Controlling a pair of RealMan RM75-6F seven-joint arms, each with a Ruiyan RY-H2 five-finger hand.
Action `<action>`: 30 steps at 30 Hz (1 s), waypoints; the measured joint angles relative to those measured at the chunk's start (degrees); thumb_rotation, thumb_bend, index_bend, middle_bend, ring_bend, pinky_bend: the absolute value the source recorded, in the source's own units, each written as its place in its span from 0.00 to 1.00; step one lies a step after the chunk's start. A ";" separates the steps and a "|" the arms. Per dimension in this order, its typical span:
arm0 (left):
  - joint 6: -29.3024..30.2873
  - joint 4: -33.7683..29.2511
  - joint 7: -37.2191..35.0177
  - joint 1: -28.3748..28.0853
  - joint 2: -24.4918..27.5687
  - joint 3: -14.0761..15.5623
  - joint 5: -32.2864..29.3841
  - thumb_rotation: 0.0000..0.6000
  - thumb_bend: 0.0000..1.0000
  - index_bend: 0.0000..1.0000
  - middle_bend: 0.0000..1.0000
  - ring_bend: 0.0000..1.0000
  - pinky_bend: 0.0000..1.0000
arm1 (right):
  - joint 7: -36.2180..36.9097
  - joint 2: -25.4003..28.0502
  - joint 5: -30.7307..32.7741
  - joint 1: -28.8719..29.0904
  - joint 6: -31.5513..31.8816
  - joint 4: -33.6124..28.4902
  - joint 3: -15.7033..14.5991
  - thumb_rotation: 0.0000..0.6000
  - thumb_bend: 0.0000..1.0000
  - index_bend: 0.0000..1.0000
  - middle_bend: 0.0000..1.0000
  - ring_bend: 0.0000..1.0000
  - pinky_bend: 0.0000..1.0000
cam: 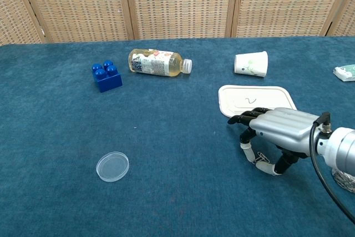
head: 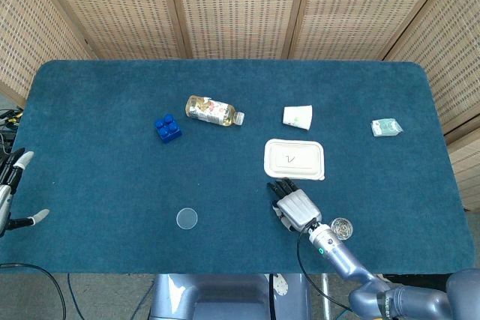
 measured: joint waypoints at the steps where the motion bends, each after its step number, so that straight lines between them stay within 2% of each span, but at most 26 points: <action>1: 0.01 -0.02 -0.01 0.00 0.01 0.01 0.02 1.00 0.00 0.00 0.00 0.00 0.00 | -0.11 0.13 -0.10 -0.03 0.06 -0.18 0.00 1.00 0.41 0.65 0.05 0.00 0.03; 18: -0.09 -0.09 0.07 -0.05 0.03 0.06 0.07 1.00 0.00 0.00 0.00 0.00 0.00 | -0.12 3.94 -2.37 -0.97 1.81 -4.14 -0.27 1.00 0.41 0.65 0.07 0.00 0.03; 30: 0.02 -0.25 0.41 -0.01 -0.05 0.24 0.40 1.00 0.00 0.00 0.00 0.00 0.00 | 4.23 11.98 -8.62 -3.58 5.43 -8.54 -2.99 1.00 0.41 0.65 0.07 0.00 0.03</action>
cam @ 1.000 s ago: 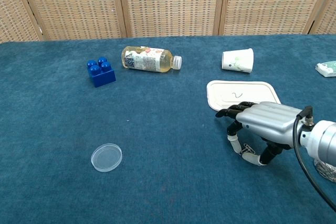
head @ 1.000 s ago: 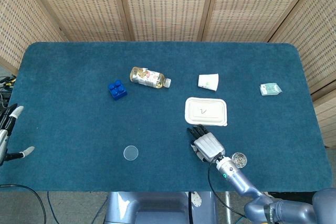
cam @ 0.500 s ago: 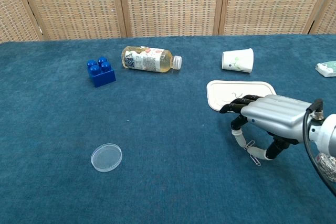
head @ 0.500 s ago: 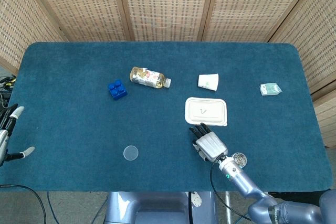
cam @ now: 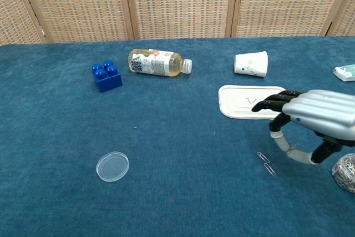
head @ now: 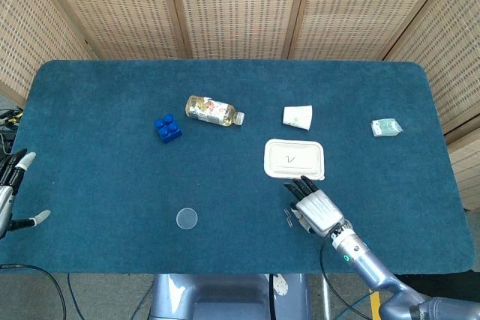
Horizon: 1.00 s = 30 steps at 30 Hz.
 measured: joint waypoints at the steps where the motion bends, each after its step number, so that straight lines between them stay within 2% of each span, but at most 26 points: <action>1: 0.02 -0.03 0.05 0.01 -0.01 0.02 0.02 1.00 0.00 0.00 0.00 0.00 0.00 | 0.54 0.63 -0.62 -0.30 0.36 -0.29 -0.30 1.00 0.41 0.65 0.07 0.00 0.03; 8: 0.19 -0.25 0.20 0.09 0.02 0.13 0.26 1.00 0.00 0.00 0.00 0.00 0.00 | 3.61 5.25 -4.49 -2.74 3.38 -1.04 -2.62 1.00 0.41 0.65 0.07 0.00 0.03; 13: 0.47 -0.42 0.34 0.20 -0.01 0.25 0.62 1.00 0.00 0.00 0.00 0.00 0.00 | 6.99 7.43 -6.21 -4.89 4.91 0.86 -4.21 1.00 0.41 0.65 0.07 0.00 0.03; 25: 0.40 -0.58 1.11 0.20 -0.27 0.36 0.57 1.00 0.00 0.00 0.00 0.00 0.00 | 13.06 5.81 -7.79 -7.62 5.09 8.27 -5.15 1.00 0.41 0.65 0.07 0.00 0.03; 30: 0.27 -0.48 1.13 0.15 -0.34 0.34 0.42 1.00 0.00 0.00 0.00 0.00 0.00 | 13.81 4.95 -9.39 -8.35 5.57 9.31 -5.33 1.00 0.41 0.65 0.07 0.00 0.03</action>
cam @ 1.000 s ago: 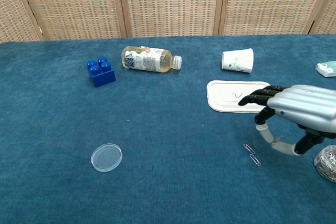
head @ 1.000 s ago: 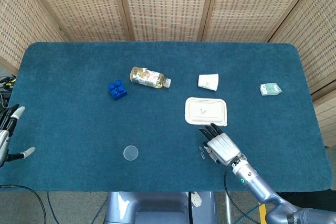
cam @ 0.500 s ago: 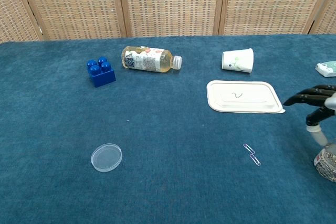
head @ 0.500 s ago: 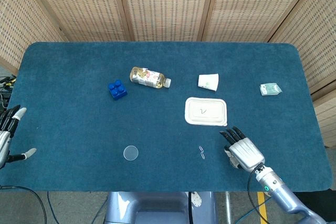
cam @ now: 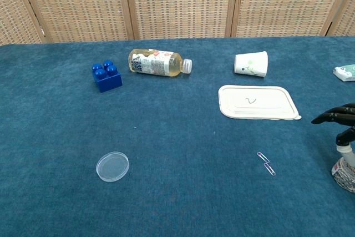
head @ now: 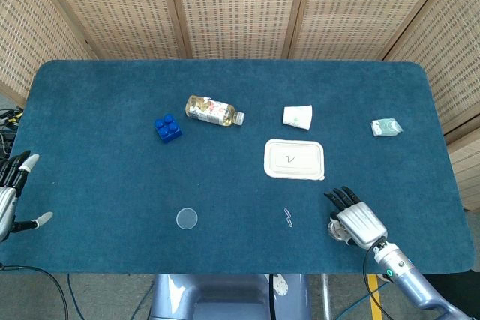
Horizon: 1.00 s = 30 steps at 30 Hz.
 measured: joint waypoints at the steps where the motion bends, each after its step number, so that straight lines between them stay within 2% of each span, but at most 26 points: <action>1: 0.05 -0.01 -0.01 0.01 0.01 -0.01 0.01 1.00 0.00 0.00 0.00 0.00 0.00 | -0.11 -0.21 -0.31 -0.16 0.07 0.15 -0.04 1.00 0.41 0.65 0.07 0.00 0.03; 11: 0.22 -0.01 -0.29 0.08 0.17 -0.02 0.15 1.00 0.00 0.00 0.00 0.00 0.00 | -0.10 -0.51 -0.38 -0.90 0.00 0.66 0.77 1.00 0.40 0.63 0.07 0.00 0.03; 17: 0.24 -0.08 -0.22 0.08 0.17 -0.04 0.12 1.00 0.00 0.00 0.00 0.00 0.00 | -0.06 -0.03 -0.52 -1.17 0.01 0.74 1.08 1.00 0.33 0.59 0.07 0.00 0.04; 30: 0.37 -0.10 -0.27 0.13 0.20 -0.01 0.26 1.00 0.00 0.00 0.00 0.00 0.00 | -0.29 1.06 -1.40 -1.69 0.68 -0.71 1.63 1.00 0.33 0.58 0.07 0.00 0.04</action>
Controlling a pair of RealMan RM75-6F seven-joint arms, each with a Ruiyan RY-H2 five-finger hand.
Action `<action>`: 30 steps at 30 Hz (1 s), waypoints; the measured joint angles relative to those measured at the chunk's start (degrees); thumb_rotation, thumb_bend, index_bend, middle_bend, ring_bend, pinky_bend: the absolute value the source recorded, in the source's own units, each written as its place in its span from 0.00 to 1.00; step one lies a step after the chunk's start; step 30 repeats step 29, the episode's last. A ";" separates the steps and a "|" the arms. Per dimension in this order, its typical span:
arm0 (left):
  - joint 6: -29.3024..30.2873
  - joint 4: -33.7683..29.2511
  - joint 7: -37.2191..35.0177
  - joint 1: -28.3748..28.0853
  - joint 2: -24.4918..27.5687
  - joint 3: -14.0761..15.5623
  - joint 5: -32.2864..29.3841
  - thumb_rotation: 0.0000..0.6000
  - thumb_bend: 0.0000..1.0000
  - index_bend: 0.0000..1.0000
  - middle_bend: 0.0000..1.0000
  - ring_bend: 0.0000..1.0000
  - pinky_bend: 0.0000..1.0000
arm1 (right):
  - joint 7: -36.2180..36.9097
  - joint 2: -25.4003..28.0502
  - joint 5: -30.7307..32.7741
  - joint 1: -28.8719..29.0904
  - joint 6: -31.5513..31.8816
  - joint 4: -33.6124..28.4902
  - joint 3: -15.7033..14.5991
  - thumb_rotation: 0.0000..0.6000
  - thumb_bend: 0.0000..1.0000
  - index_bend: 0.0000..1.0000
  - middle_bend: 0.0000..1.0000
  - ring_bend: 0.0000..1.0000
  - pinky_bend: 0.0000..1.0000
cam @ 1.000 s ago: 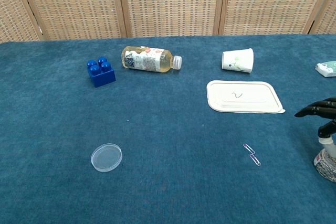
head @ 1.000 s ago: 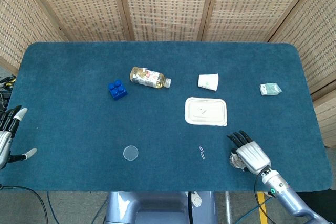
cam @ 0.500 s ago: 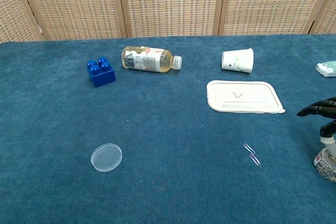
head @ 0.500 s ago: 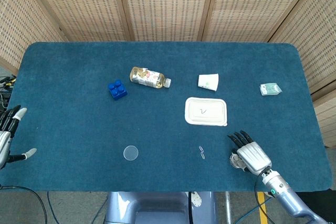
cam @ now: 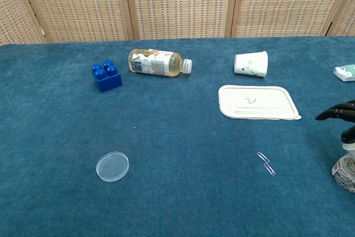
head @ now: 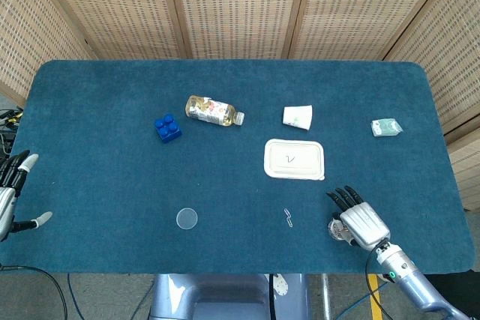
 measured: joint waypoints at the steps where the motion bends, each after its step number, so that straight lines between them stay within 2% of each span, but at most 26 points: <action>1: 0.01 0.02 -0.05 0.02 0.00 0.00 -0.03 1.00 0.00 0.00 0.00 0.00 0.00 | 0.20 0.27 -0.18 -0.08 0.49 -0.41 0.13 1.00 0.33 0.58 0.07 0.00 0.04; 6: 0.22 0.07 -0.28 0.10 0.06 -0.08 -0.07 1.00 0.00 0.00 0.00 0.00 0.00 | 1.58 2.83 -1.45 -0.86 4.14 -3.60 0.63 1.00 0.32 0.56 0.07 0.00 0.04; 9: 0.50 0.02 -0.41 0.22 0.16 -0.12 -0.01 1.00 0.00 0.00 0.00 0.00 0.00 | 2.84 4.50 -2.32 -1.93 7.60 -5.23 0.97 1.00 0.15 0.38 0.07 0.00 0.03; 11: 0.73 -0.08 -0.54 0.33 0.29 -0.10 0.13 1.00 0.00 0.00 0.00 0.00 0.00 | 3.68 5.59 -2.61 -3.11 10.01 -6.09 1.17 1.00 0.02 0.19 0.03 0.00 0.01; 14: 1.38 -0.22 -0.74 0.63 0.49 0.02 0.65 1.00 0.00 0.00 0.00 0.00 0.00 | 5.39 6.61 -2.24 -5.61 13.43 -6.97 1.36 1.00 0.00 0.03 0.00 0.00 0.00; 16: 1.68 -0.29 -0.78 0.79 0.57 0.08 0.89 1.00 0.00 0.00 0.00 0.00 0.00 | 6.12 7.08 -1.49 -7.45 15.19 -7.55 1.51 1.00 0.00 0.00 0.00 0.00 0.00; 21: 2.46 -0.83 0.02 1.32 0.98 0.37 1.34 1.00 0.00 0.00 0.00 0.00 0.00 | 5.48 6.61 0.00 -10.18 19.29 -7.84 2.71 1.00 0.00 0.00 0.00 0.00 0.00; 26: 3.36 -1.29 0.20 1.80 1.21 0.51 1.88 1.00 0.00 0.00 0.00 0.00 0.00 | 2.80 5.11 1.96 -13.33 24.15 -7.35 5.35 1.00 0.00 0.00 0.00 0.00 0.00; 30: 3.31 -1.33 0.45 1.82 1.13 0.53 1.89 1.00 0.00 0.00 0.00 0.00 0.00 | 2.72 4.76 2.52 -14.08 24.82 -7.17 6.17 1.00 0.00 0.00 0.00 0.00 0.00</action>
